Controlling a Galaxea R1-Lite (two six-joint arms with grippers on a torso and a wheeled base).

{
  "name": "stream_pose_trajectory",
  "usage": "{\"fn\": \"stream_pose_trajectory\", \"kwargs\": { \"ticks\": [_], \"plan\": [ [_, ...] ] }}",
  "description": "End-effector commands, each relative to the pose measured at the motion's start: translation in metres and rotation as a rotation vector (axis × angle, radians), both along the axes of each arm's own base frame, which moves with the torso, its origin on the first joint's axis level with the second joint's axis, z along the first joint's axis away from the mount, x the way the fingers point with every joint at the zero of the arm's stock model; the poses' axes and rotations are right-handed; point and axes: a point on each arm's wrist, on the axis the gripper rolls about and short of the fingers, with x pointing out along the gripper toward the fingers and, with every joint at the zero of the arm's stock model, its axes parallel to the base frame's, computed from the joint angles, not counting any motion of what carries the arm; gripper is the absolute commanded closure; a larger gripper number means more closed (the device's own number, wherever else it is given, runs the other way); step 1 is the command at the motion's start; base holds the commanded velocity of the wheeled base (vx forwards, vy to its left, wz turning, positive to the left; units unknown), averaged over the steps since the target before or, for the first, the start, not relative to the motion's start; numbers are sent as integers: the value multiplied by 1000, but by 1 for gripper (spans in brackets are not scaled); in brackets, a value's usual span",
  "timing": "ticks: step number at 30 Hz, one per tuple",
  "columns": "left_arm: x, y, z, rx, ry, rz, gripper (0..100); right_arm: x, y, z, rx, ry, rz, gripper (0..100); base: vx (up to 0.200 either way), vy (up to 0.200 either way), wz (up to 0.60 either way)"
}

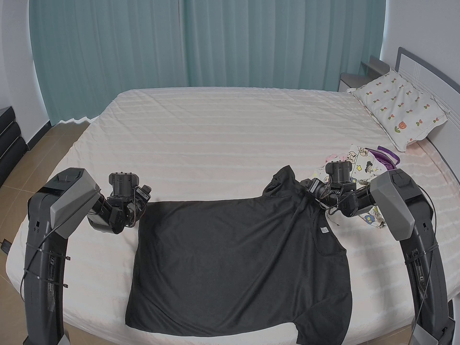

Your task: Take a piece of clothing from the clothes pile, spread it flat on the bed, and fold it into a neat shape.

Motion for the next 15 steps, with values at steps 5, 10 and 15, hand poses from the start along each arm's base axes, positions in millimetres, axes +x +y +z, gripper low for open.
{"fn": "stream_pose_trajectory", "kwargs": {
  "ticks": [5,10,15],
  "plan": [
    [-2,-2,-9,100,41,-77,0,0,3,-10,-5,15,9,0,0,0,0],
    [-2,-9,-12,107,51,-108,0,0,2,-10,-6,15,9,0,0,0,0],
    [-2,-13,-12,98,58,-132,100,-1,5,-16,2,30,31,0,0,0,0]
  ]
}}
